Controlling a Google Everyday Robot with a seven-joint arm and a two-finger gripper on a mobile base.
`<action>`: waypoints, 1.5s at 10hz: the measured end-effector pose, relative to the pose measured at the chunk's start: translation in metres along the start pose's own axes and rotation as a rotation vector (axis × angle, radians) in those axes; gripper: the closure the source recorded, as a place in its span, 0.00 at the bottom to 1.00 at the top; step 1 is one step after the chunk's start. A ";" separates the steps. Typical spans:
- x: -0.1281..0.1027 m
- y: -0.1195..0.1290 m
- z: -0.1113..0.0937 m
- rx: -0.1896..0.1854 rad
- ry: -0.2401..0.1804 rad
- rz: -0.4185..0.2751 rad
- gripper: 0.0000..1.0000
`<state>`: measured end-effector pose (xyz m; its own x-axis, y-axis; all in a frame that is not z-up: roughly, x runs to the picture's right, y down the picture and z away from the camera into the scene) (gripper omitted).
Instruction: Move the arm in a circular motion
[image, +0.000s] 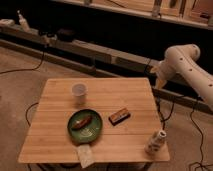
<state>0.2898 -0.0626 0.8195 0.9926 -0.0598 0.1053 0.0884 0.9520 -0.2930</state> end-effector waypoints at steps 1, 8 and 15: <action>-0.013 -0.016 0.002 -0.002 0.000 -0.016 0.35; -0.180 -0.042 -0.015 0.007 -0.224 -0.260 0.35; -0.290 0.089 -0.010 -0.102 -0.273 -0.555 0.35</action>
<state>0.0105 0.0365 0.7532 0.7404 -0.4455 0.5032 0.6059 0.7666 -0.2128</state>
